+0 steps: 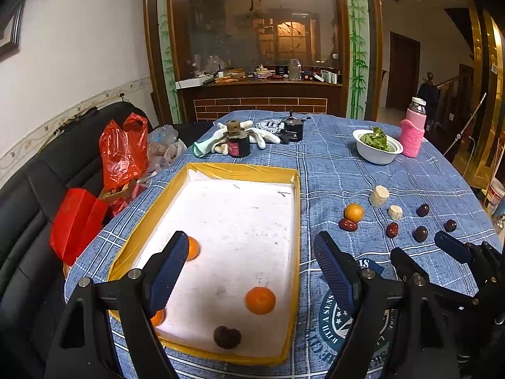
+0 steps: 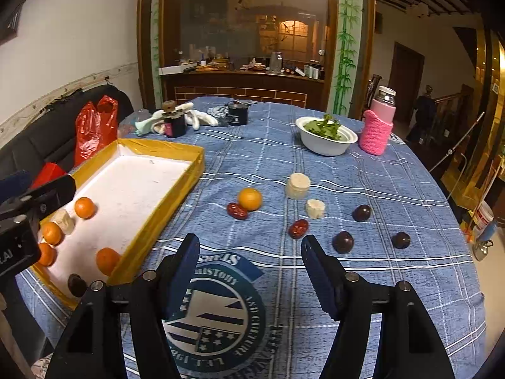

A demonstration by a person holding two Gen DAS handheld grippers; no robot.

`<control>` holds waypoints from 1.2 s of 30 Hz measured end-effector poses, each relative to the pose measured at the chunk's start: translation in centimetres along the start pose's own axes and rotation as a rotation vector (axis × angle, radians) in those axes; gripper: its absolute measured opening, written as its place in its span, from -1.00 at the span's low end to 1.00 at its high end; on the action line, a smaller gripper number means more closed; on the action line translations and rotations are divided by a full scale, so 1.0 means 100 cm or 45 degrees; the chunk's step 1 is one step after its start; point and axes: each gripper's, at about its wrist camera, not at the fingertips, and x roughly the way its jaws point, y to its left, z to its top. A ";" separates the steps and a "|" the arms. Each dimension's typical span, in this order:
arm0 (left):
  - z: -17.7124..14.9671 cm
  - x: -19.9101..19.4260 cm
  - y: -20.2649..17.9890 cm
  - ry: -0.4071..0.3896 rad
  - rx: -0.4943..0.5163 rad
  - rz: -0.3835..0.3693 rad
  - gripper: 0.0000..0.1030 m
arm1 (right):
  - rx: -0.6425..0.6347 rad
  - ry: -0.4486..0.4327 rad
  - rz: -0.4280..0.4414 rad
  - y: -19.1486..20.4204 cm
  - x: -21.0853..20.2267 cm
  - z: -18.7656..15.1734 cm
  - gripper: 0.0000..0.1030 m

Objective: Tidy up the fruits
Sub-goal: 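Move back to the table and grasp a dark plum with the right tool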

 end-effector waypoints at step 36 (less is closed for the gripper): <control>0.006 0.087 -0.112 0.223 0.206 -0.408 0.19 | 0.277 0.242 0.272 -0.147 0.115 0.003 -0.34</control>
